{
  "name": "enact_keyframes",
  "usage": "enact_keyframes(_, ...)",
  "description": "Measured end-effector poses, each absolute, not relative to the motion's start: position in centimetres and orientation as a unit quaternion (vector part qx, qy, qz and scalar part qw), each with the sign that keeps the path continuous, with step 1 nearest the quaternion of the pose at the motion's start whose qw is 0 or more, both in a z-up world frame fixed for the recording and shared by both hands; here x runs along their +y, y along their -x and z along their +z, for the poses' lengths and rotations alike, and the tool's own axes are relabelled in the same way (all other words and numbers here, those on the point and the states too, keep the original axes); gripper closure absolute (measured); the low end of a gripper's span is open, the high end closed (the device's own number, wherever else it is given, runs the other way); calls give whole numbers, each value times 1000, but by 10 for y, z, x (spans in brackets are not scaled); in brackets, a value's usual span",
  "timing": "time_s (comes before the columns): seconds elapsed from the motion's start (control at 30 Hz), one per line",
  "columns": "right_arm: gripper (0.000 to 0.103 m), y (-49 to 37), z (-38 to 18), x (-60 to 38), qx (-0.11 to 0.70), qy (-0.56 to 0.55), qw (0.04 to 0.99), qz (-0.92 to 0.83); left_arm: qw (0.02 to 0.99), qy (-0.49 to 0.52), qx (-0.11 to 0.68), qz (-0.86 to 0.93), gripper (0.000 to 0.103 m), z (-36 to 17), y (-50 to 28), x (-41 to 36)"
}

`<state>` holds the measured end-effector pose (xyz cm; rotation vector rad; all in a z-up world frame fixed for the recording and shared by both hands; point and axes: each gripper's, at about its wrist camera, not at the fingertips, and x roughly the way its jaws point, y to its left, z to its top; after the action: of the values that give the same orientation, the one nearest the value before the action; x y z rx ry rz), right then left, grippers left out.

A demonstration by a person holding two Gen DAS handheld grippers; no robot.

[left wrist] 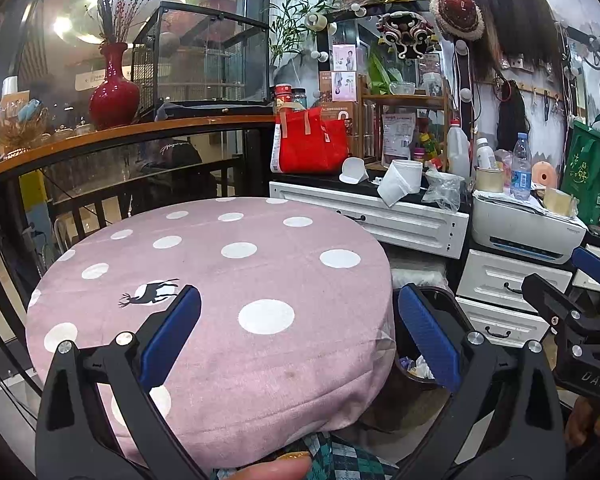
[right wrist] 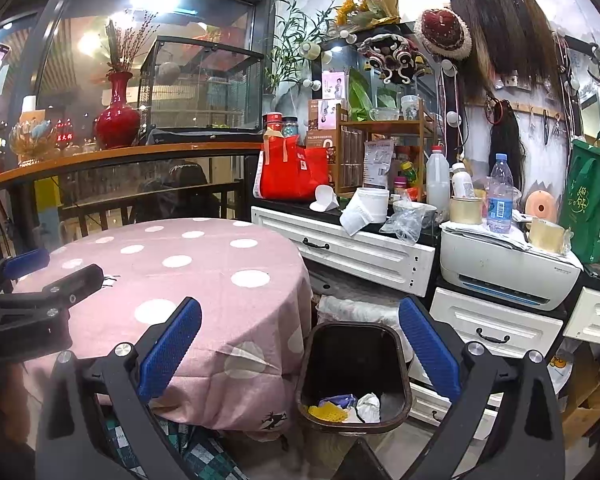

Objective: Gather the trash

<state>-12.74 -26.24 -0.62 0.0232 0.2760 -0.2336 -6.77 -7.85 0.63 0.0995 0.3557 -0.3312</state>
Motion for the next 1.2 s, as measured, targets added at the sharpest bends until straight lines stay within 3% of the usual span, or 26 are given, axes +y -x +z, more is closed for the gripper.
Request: enact_keyframes(1.2,6,128,-6,-263,140,-14,983,-115,965,-52,192,-169,6,-1,63,-82)
